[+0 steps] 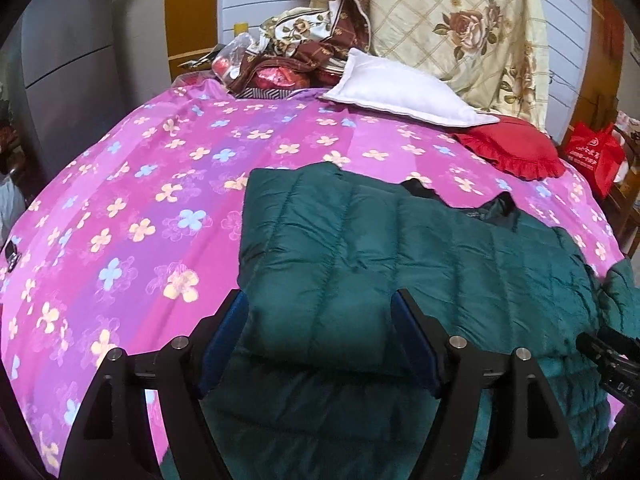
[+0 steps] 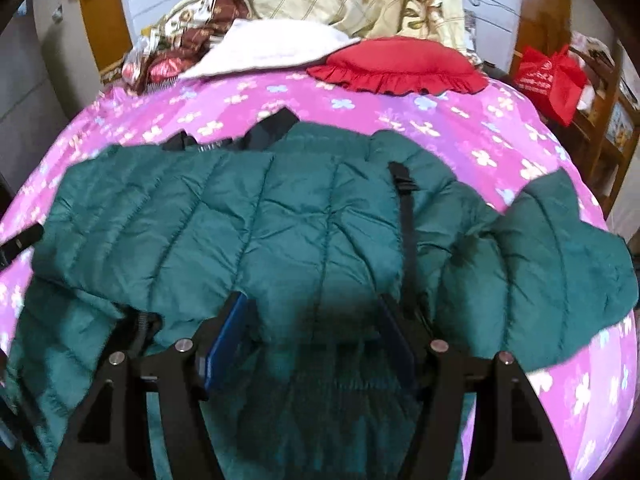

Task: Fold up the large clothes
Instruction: 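Move the right gripper to the unfolded jacket side and sleeve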

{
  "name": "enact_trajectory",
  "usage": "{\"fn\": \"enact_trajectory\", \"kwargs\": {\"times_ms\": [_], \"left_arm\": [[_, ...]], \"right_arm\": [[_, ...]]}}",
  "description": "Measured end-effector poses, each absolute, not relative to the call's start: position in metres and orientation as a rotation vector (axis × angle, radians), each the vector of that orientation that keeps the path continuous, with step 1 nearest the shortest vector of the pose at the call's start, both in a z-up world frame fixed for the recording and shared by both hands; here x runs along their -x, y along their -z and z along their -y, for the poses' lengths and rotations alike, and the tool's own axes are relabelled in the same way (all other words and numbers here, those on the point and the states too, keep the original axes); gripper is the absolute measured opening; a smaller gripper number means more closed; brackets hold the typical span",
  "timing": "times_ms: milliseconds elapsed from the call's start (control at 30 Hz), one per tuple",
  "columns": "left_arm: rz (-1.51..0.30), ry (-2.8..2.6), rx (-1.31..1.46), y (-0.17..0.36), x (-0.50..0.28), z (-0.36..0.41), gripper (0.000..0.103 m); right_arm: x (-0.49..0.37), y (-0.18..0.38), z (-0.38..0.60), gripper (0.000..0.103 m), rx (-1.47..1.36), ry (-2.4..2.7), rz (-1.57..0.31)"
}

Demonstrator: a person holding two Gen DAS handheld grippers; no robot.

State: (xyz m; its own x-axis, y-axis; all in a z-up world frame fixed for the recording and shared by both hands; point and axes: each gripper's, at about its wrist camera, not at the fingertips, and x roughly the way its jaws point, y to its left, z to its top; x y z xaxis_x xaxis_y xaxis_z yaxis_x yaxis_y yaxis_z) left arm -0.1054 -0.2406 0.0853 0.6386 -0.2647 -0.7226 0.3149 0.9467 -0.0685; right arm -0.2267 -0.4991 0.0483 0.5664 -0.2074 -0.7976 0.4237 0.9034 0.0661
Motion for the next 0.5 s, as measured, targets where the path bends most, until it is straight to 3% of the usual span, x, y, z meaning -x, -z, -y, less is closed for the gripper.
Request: {"fn": "enact_trajectory", "kwargs": {"times_ms": [167, 500], "left_arm": [[-0.800, 0.352, -0.057, -0.099, 0.126, 0.245, 0.056], [-0.771, 0.399, -0.086, -0.122, 0.167, 0.264, 0.056]], "right_arm": [[0.250, -0.069, 0.490, 0.077, -0.277, 0.366, -0.853], [0.282, -0.089, 0.488, 0.077, -0.294, 0.365, -0.824]]}}
